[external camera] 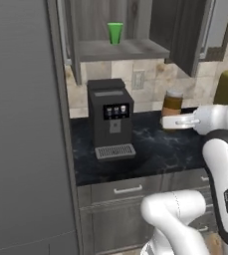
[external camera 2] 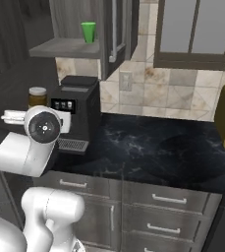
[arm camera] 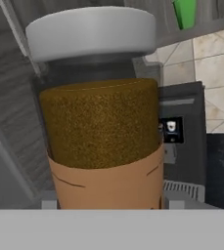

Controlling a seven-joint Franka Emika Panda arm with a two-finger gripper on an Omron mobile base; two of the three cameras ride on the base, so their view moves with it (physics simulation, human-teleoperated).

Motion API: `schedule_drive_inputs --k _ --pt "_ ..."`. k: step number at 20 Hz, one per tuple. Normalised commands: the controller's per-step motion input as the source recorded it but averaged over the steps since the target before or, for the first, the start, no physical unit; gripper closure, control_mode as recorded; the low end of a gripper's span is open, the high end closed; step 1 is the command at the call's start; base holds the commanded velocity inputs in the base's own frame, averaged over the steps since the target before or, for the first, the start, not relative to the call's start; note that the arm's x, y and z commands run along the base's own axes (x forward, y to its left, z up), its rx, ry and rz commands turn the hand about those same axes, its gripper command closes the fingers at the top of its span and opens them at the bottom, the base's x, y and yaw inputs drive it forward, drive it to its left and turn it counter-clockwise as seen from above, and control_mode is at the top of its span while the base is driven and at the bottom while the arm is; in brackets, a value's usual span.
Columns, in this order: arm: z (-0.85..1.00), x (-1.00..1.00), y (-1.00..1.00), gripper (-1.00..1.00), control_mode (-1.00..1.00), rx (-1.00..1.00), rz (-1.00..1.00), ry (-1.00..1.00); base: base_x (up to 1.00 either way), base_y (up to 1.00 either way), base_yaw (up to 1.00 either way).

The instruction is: Take the cinnamon bottle from the cabinet and place it on the dining table, next to the plate with the cupcake. Then take the chocolate from the dining counter and place it on the cupcake plate.

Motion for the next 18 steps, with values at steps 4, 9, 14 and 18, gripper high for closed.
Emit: schedule_drive_inputs --k 4,9,14,18 --pt "0.0 0.0 0.0 1.0 1.0 0.0 0.0 0.0 -0.65 -0.08 -0.27" --pt "0.0 0.0 0.0 1.0 1.0 0.0 0.0 0.0 -0.12 -0.01 -0.82" --pt "0.0 0.0 0.0 1.0 1.0 0.0 0.0 0.0 0.0 0.0 -1.0" --pt "0.0 0.0 0.0 1.0 1.0 0.0 0.0 0.0 0.0 0.0 -1.0"
